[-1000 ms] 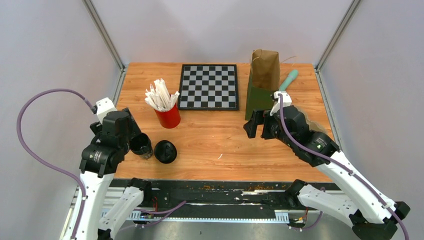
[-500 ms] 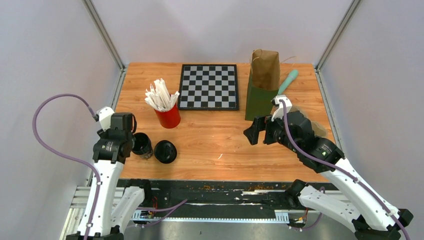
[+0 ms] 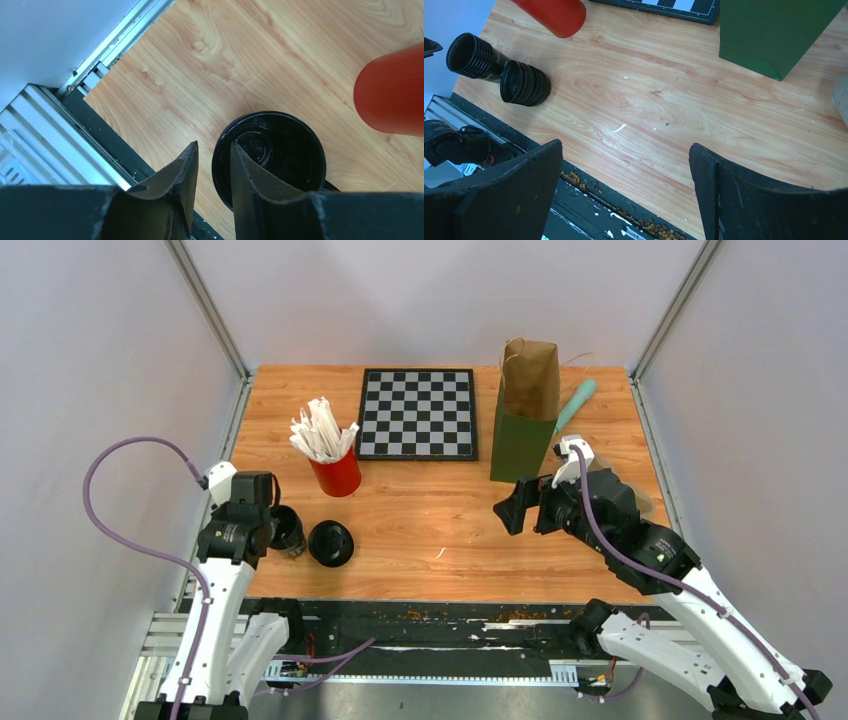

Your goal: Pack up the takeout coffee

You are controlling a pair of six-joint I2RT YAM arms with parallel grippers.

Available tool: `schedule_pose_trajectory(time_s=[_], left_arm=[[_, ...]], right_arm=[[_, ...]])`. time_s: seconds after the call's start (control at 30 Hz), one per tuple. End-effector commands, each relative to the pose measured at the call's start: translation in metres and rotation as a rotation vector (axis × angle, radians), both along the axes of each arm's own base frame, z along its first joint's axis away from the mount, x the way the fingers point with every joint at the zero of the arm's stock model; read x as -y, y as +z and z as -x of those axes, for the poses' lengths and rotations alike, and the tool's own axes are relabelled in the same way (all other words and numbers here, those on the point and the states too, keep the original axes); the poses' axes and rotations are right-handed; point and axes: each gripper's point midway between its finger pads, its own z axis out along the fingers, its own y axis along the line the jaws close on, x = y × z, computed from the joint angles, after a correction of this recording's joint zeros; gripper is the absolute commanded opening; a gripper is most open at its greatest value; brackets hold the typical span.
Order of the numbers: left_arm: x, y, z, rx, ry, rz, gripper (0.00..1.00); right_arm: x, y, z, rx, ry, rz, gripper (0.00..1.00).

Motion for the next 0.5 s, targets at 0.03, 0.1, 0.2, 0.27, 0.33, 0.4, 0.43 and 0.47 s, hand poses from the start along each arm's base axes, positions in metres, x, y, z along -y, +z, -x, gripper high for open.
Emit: schedule_pose_trajectory(time_s=[0.03,0.1,0.2,0.27,0.33,0.4,0.43,0.47], left_arm=[[-0.004,0.002,-0.005,0.074,0.068,0.016,0.37],[-0.003,-0.002,-0.005,0.069,0.079,0.028,0.37],[-0.002,-0.007,-0.004,0.061,0.095,0.045,0.38],[-0.003,-0.010,-0.003,0.066,0.114,0.048,0.38],[-0.003,-0.013,-0.004,0.071,0.117,0.050,0.38],[-0.002,-0.016,-0.004,0.064,0.117,0.053,0.37],[-0.002,-0.016,-0.005,0.062,0.117,0.054,0.36],[-0.002,-0.017,-0.005,0.058,0.116,0.054,0.35]], right_arm=[[0.006,0.001,0.000,0.020,-0.022,0.009,0.96],[0.007,0.001,0.000,0.022,-0.024,0.011,0.96],[0.009,0.003,0.001,0.023,-0.028,0.009,0.96],[0.010,0.005,0.002,0.024,-0.030,0.009,0.96],[0.013,0.007,0.003,0.027,-0.033,0.012,0.96],[0.016,0.009,0.004,0.032,-0.043,0.014,0.96],[0.017,0.009,0.005,0.035,-0.045,0.017,0.96],[0.019,0.010,0.005,0.038,-0.049,0.019,0.96]])
